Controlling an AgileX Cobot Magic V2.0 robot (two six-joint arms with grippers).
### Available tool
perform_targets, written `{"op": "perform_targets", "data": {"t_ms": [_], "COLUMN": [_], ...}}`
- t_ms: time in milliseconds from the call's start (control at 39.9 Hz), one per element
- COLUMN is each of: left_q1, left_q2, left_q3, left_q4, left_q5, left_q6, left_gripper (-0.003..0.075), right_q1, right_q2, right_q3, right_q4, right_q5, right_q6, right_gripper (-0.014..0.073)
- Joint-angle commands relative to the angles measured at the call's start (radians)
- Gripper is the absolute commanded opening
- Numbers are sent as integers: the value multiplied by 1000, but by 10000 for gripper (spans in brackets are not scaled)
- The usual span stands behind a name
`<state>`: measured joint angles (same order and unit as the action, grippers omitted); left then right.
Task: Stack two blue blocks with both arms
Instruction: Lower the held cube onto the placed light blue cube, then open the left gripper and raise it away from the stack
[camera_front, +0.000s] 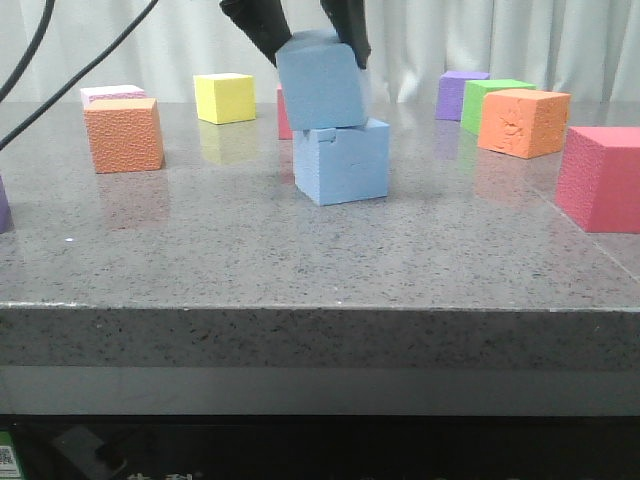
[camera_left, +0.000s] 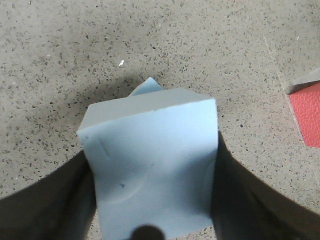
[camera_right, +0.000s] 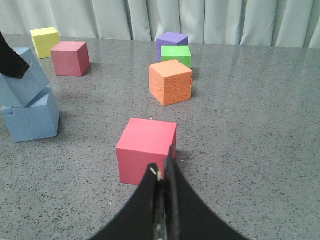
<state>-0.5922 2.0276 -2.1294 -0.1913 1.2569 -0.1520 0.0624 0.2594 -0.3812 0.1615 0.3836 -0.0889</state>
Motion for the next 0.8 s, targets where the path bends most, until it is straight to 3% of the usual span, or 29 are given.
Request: {"op": "perform_targets", "data": {"t_ms": [0,301,777], "left_q1": [-7,-10,-10], "left_q2": [-56,-56,-56], "left_q3": [-32,-32,-32], "left_q4": [-13,-13,-13], "left_q5": [24,14,1], "left_q6": [-2,25,26], "left_gripper": [458,604,613], "right_q1": [-1,-1,-1], "right_q2": [10,10,10], "right_q3": [-27,-27,-27], "right_q4": [-4,-4,-4], "right_q5": [-81,-81,-81], "right_q6": [-8,-8,-8], "right_gripper": [-62,-62,-62]}}
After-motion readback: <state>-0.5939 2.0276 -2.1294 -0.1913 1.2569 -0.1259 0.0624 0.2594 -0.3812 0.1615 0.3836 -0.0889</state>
